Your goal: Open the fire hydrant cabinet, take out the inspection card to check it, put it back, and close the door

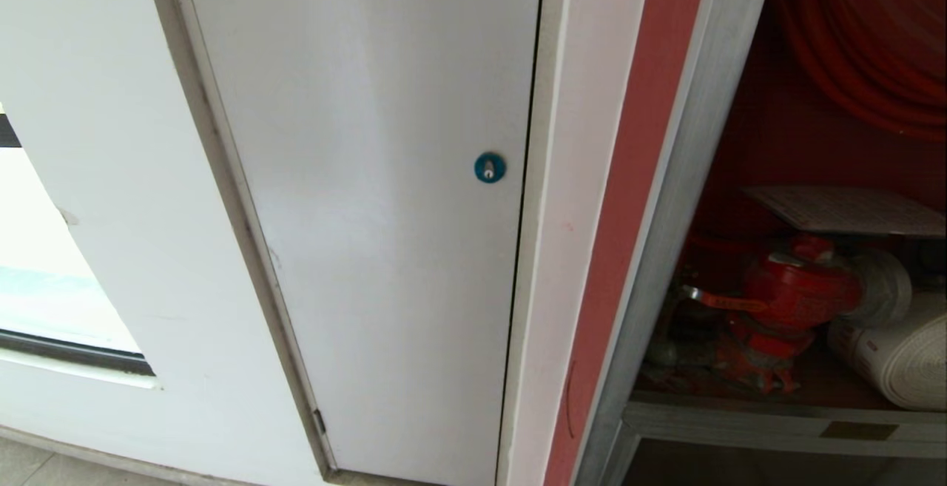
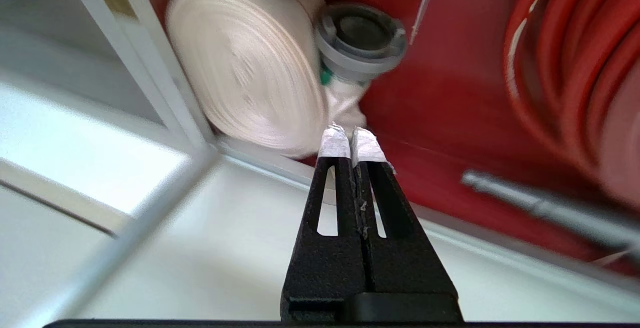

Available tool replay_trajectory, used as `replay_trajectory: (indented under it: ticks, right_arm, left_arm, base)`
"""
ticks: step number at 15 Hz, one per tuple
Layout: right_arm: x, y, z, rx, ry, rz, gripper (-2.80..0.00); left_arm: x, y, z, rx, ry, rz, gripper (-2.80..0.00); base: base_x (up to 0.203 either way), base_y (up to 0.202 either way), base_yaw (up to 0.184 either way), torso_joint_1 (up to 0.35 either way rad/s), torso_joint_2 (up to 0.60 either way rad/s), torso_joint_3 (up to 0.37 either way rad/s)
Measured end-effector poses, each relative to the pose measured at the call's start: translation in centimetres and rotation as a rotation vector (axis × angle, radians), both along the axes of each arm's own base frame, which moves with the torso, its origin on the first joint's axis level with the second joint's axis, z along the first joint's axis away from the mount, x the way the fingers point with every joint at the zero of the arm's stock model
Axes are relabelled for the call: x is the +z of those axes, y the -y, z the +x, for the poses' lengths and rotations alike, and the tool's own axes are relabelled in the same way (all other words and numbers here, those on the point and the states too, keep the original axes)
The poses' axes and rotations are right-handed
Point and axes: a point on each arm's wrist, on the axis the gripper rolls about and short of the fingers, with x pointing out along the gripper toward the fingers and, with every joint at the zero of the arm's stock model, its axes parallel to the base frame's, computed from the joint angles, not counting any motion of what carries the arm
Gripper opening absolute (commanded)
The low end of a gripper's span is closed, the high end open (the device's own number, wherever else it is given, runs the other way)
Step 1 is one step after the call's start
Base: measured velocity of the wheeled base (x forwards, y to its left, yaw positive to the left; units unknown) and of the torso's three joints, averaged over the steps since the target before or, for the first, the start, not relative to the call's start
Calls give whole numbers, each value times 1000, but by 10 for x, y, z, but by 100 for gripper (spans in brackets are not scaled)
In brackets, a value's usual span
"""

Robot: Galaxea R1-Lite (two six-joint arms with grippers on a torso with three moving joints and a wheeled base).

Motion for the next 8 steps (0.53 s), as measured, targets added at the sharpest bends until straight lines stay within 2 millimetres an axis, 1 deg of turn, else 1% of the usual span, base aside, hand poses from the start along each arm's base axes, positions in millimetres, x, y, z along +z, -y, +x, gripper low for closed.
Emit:
replay_trajectory:
  ticks: [4,6,8]
  right_arm:
    - [-11,-6,-6,31,69,166,-280]
    - [-20,-12,-7,69,109,338,-280]
    - [-36,-17,-10,70,131,569,-280]
  left_arm:
    - [0,0,0,0,0,0,-280]
    - [0,0,0,0,0,0,-280]
    - [0,0,0,-1,0,0,-280]
  base:
    - [0,0,0,0,0,0]
    - [0,0,0,0,0,0]
    - [0,0,0,0,0,0]
